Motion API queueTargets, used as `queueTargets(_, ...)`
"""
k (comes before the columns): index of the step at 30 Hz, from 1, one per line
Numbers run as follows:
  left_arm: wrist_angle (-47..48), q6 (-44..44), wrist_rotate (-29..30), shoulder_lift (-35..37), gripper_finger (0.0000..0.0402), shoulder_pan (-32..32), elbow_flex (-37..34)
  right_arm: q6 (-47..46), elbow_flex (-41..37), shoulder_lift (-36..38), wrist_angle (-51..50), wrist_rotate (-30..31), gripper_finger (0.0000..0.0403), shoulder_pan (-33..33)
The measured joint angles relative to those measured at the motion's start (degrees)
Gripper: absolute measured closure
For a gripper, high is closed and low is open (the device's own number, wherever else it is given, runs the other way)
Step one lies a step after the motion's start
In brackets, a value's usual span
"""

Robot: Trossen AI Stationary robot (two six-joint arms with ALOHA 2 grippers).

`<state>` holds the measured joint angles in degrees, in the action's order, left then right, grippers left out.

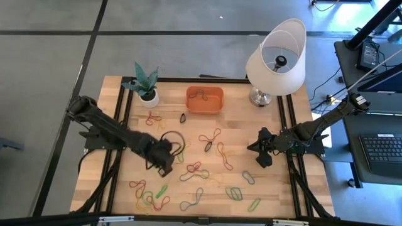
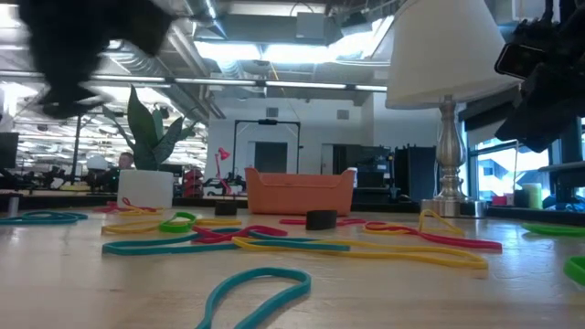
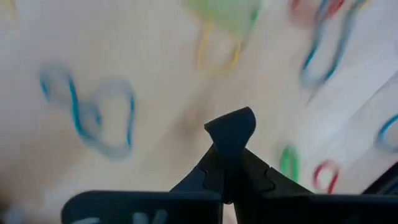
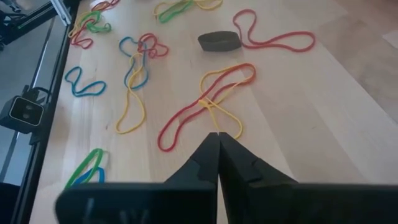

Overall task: Pick and place rubber bands into bin
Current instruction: Put the black rubber band into the bin

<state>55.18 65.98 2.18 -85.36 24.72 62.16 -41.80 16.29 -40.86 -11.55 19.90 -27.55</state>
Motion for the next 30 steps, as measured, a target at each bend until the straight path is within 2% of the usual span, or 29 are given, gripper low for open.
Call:
queueTargets(7,-0.9,-29.8,7.5,1.1,0.0398,-14.9,7.9,-0.7,0.0,0.0,0.0,0.0,0.0395,0.0)
queueTargets(12,-5.2,-54.4,7.6,-2.0,0.0398,-26.4,16.8,-3.2,0.0,0.0,0.0,0.2,0.0395,0.5)
queueTargets(17,-6.2,-74.5,6.0,-10.7,0.0398,-35.6,28.5,-4.6,0.0,0.0,-0.1,1.1,0.0395,2.3)
queueTargets(21,-5.1,-83.1,4.2,-21.0,0.0398,-40.3,39.3,-5.9,0.0,0.0,0.4,4.3,0.0395,3.8)
queueTargets(25,-1.4,-89.3,2.3,-31.0,0.0398,-43.6,48.6,-6.2,0.0,0.0,0.5,4.7,0.0395,5.6)
queueTargets(30,2.0,-93.4,-1.4,-40.6,0.0398,-46.7,53.2,-7.5,0.0,0.0,0.5,4.7,0.0396,7.5)
